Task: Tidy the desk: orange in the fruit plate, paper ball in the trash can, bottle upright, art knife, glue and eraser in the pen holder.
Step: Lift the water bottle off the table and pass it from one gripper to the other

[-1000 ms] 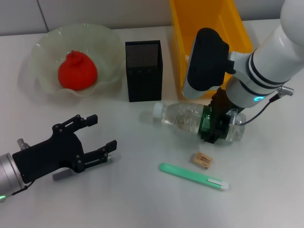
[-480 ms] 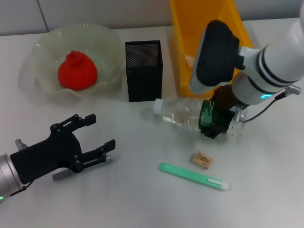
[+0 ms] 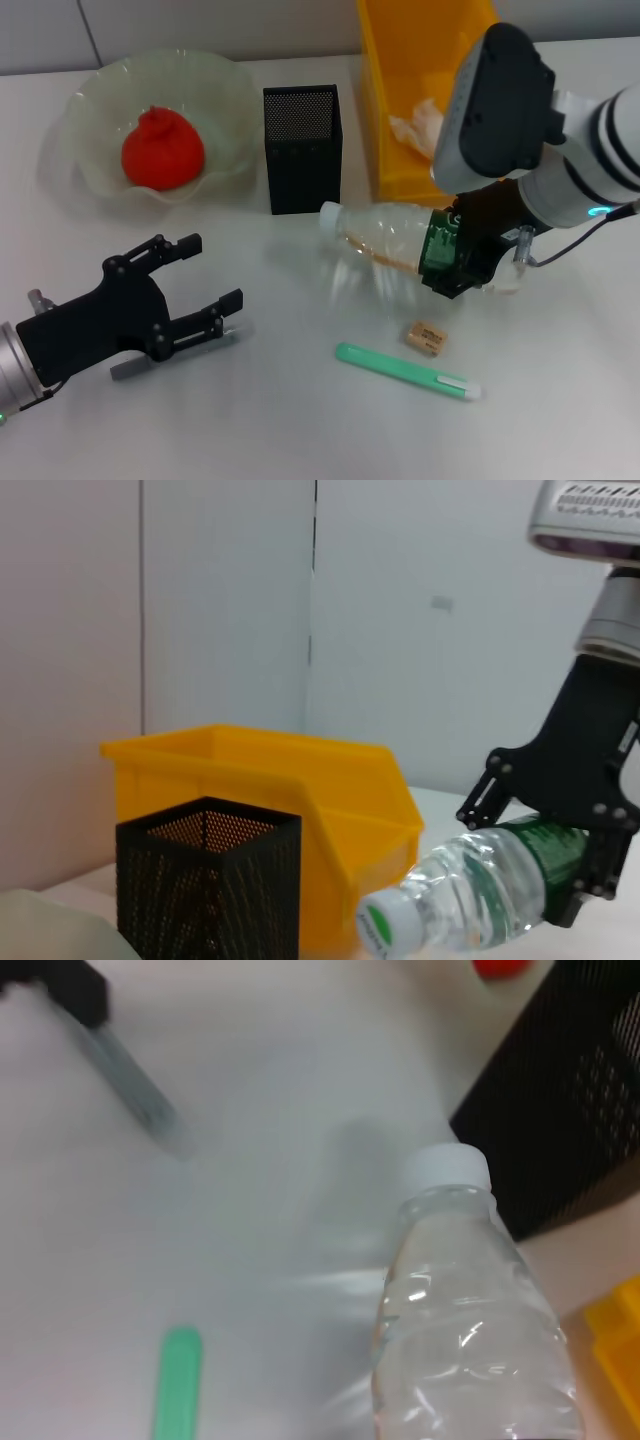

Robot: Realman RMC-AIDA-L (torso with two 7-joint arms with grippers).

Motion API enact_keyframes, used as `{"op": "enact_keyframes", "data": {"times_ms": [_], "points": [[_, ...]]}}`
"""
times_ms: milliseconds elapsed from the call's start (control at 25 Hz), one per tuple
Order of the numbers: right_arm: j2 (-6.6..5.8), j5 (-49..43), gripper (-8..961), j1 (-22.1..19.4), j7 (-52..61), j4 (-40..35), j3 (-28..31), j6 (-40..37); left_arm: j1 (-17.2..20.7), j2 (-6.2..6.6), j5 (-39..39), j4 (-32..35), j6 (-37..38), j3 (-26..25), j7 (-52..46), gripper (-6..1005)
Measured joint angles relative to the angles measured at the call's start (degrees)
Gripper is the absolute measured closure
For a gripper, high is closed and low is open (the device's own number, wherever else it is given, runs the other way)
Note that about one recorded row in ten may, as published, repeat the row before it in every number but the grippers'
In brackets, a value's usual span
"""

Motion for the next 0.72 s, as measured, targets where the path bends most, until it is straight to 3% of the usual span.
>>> {"op": "enact_keyframes", "data": {"times_ms": [480,720], "points": [[-0.05,8.5,185,-4.7,-2.0,-7.4,6.7,-3.6,0.3,-0.2,-0.1,0.0,1.5,-2.9,0.1,171],[0.1,12.3,184,-9.1,-4.9,-10.6,9.5,-3.5,0.6,-0.26,-0.2,-0.5,4.5,-7.0,0.6,171]]}}
